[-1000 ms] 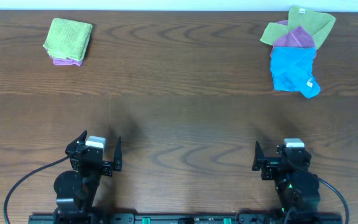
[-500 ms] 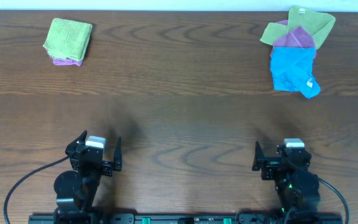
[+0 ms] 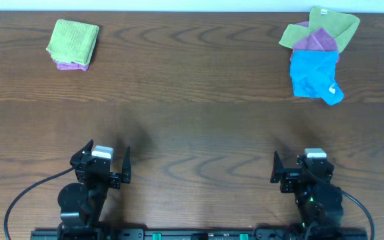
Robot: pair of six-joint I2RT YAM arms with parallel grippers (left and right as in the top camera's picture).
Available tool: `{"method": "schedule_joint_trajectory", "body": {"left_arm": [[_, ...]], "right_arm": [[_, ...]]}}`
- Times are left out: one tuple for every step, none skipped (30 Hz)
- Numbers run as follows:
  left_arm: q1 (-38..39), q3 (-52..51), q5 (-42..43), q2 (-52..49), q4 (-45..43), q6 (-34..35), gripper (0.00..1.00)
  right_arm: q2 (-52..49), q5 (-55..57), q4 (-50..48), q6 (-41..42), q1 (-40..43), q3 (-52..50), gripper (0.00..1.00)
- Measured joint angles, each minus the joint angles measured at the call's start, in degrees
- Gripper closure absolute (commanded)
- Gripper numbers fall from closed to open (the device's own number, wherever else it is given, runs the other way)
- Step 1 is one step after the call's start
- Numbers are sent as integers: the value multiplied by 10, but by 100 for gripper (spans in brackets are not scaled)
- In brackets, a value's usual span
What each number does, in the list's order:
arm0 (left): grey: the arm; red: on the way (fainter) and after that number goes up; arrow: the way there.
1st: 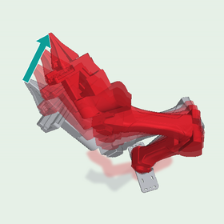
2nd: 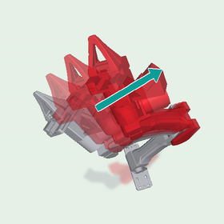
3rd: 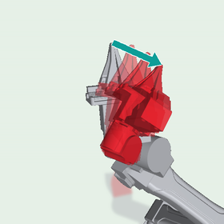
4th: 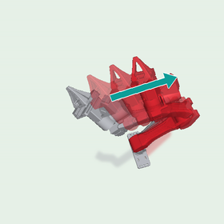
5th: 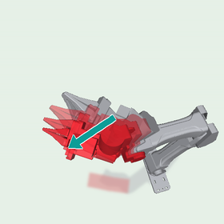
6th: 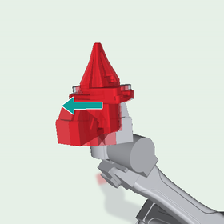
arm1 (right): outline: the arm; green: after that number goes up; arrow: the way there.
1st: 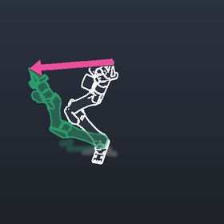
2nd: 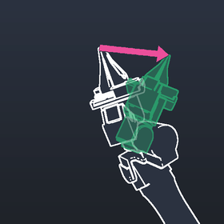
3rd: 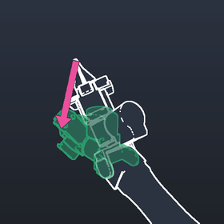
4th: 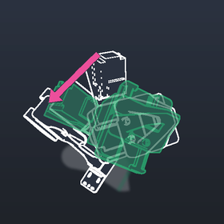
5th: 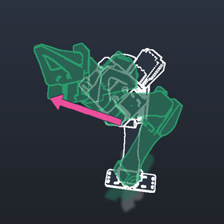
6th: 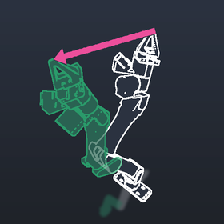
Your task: Fold the cloth
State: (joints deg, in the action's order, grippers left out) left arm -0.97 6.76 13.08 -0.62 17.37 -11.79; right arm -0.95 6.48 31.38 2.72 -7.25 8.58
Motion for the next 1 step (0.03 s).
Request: {"method": "schedule_joint_trajectory", "body": {"left_arm": [[0, 0, 0, 0, 0, 0, 5]], "right_arm": [[0, 0, 0, 0, 0, 0, 1]]}}
